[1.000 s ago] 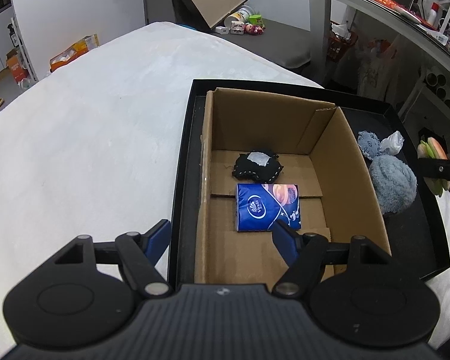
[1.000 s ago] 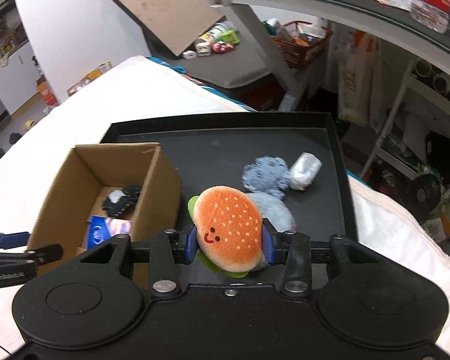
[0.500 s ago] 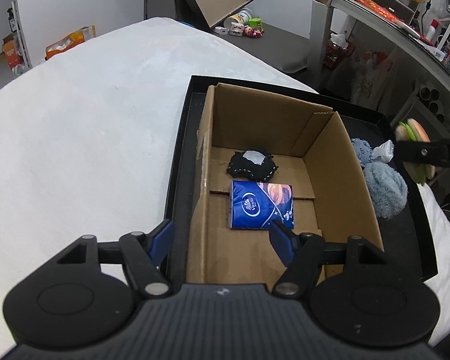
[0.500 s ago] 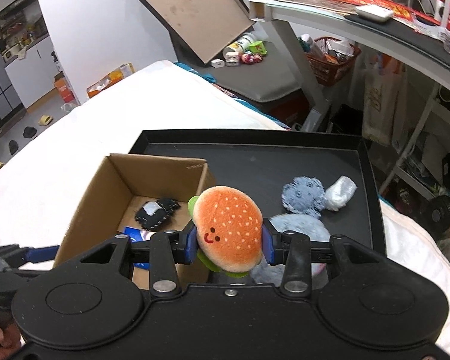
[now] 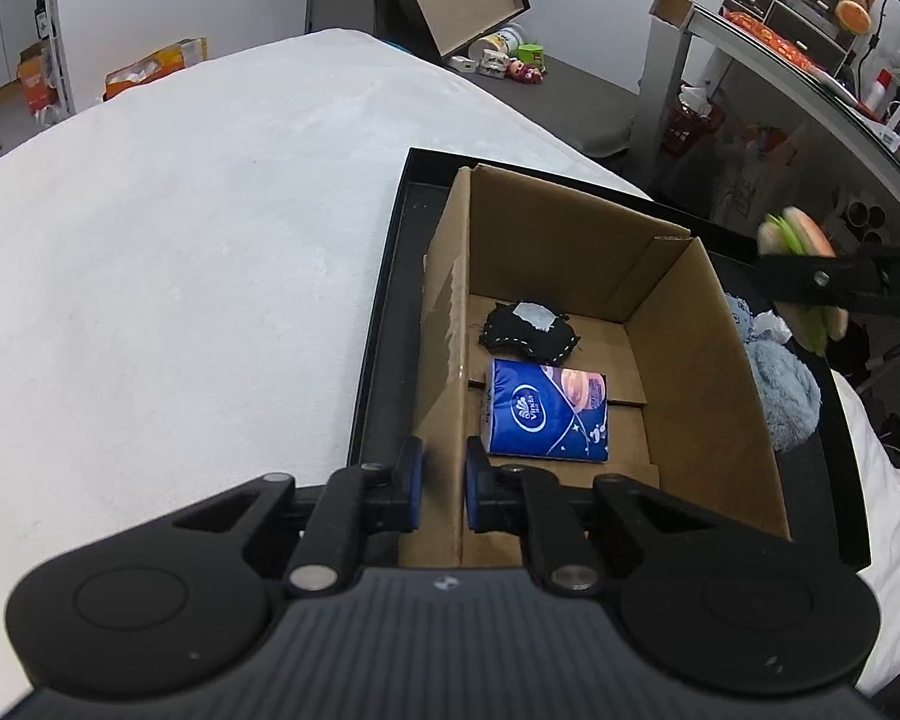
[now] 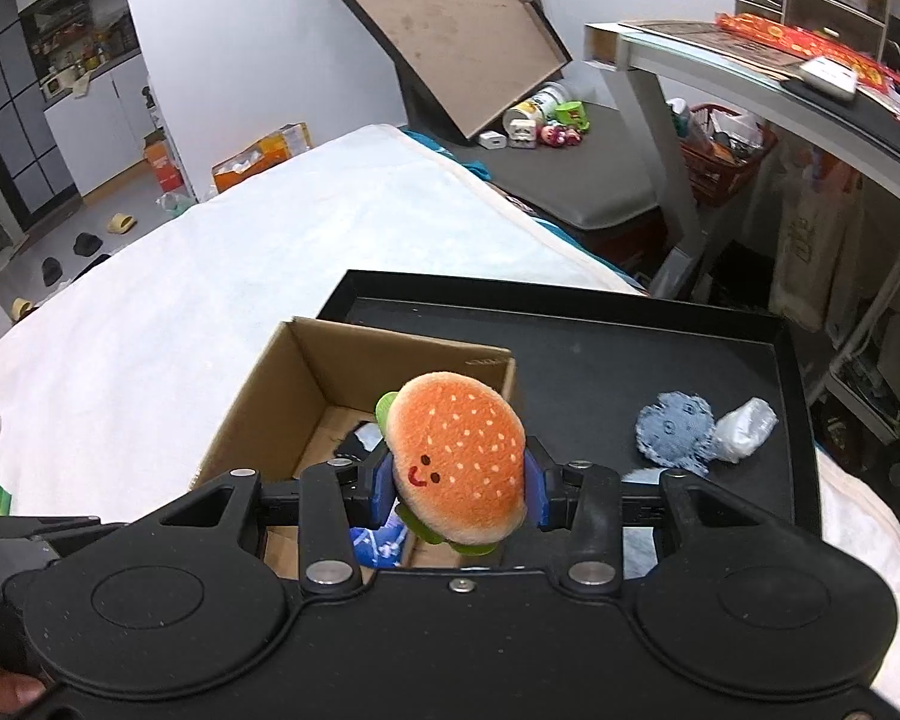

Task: Organize soft objects
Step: 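Carry the plush hamburger over the box and drop it inside, then move the right gripper to the grey fluffy plush and grasp it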

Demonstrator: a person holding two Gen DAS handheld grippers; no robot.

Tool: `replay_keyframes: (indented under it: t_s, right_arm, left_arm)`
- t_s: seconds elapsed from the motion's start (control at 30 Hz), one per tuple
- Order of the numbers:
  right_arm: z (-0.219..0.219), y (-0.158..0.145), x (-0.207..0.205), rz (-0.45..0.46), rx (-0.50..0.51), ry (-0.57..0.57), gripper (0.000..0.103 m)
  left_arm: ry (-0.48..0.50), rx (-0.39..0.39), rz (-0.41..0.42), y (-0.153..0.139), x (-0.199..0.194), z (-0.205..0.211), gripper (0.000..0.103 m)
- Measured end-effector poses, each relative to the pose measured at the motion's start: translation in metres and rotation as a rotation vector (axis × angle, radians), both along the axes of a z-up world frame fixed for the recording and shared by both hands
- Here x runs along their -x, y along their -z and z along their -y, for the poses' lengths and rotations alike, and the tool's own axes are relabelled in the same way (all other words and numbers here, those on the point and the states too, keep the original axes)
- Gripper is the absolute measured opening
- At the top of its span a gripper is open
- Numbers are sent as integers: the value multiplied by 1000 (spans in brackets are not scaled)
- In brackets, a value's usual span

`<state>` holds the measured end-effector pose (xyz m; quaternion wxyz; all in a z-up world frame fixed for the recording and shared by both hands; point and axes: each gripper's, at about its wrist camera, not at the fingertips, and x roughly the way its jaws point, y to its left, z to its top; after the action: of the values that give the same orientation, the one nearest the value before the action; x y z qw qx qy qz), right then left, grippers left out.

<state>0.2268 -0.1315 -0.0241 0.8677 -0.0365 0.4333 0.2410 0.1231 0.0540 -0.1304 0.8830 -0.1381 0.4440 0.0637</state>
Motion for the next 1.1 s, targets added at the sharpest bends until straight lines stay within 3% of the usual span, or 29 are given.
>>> replay_keyframes:
  t_s: [0.37,0.43,0.5,0.53,1.1]
  right_arm:
    - [-28,-5,-5,25,-19,-35,41]
    - [-33,-5,-6,36,-9,-41,47]
    - [-35,-3,-7,51,13,-32,65]
    - [-34,-3,-6,53,13,-31,67]
    - [42,23,7,-14,30,73,67]
  left_arm:
    - [5,4,-2,-1,0,-2,13]
    - [2,3,-3,-1,0,-3,13]
    - [-2,1,-2,-2,0,-2,12]
    - [-3,-1,4,-4,0,-2,12]
    - [10,-54,-5,-14,-4,9,16]
